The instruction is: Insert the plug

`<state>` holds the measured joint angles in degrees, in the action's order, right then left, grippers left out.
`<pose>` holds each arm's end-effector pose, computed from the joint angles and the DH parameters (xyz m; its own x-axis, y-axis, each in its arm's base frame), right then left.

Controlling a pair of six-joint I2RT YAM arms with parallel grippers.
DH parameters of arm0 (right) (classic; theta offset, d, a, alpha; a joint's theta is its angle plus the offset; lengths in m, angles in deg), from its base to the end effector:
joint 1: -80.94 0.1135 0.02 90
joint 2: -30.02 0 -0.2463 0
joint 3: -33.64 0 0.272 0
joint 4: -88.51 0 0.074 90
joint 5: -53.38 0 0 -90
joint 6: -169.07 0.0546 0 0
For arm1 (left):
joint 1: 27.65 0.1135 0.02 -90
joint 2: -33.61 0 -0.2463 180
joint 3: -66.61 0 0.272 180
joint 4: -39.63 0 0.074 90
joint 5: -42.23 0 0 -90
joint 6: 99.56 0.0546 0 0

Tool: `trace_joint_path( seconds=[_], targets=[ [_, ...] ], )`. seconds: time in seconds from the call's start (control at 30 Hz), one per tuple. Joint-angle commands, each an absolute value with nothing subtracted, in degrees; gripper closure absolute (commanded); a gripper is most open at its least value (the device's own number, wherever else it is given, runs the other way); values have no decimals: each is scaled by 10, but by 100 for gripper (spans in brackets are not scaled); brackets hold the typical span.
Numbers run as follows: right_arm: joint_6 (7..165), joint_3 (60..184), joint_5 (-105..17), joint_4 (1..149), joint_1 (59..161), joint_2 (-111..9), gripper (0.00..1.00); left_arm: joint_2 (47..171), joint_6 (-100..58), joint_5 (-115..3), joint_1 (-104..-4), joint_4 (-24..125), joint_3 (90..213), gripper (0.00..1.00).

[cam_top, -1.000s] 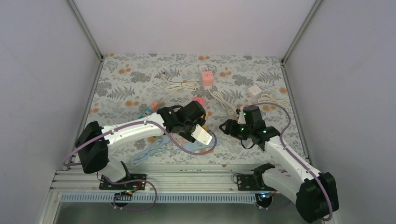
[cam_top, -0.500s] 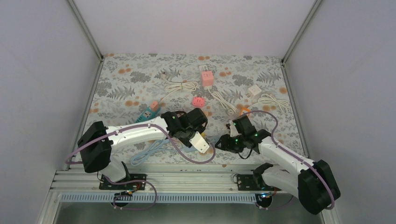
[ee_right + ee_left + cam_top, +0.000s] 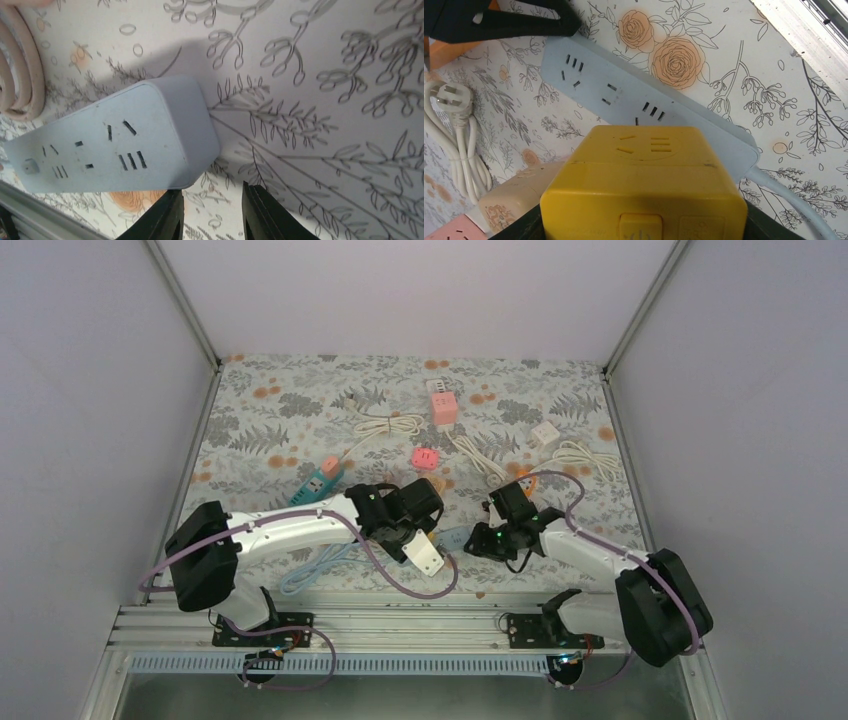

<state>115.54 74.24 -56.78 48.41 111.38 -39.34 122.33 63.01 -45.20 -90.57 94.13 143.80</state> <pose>0.1774 0.1261 0.0963 -0.9931 0.0636 -0.0990 0.0093 0.8811 0.4729 0.1539 -0.2956 0.1879 0.7161 0.6931 -0.0826 0.6608 -0.6351 0.3999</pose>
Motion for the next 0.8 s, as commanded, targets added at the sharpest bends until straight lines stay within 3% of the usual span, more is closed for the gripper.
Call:
trace_joint_path(
  seconds=[0.0, 0.27, 0.43, 0.6, 0.77],
  targets=[
    [1166, 768, -527, 527, 1119, -418, 68, 1223, 624, -448, -910, 949, 1462, 71],
    [1162, 806, -486, 550, 1118, -463, 71, 1294, 550, -446, -911, 1056, 1600, 73],
    [1161, 810, -494, 549, 1114, -458, 67, 1284, 590, -455, -895, 1013, 1558, 73],
    [1162, 808, -516, 542, 1104, -410, 55, 1262, 614, -452, -884, 963, 1497, 74],
    [1148, 782, -532, 566, 1098, -309, 34, 1219, 611, -502, -867, 932, 1465, 75]
  ],
)
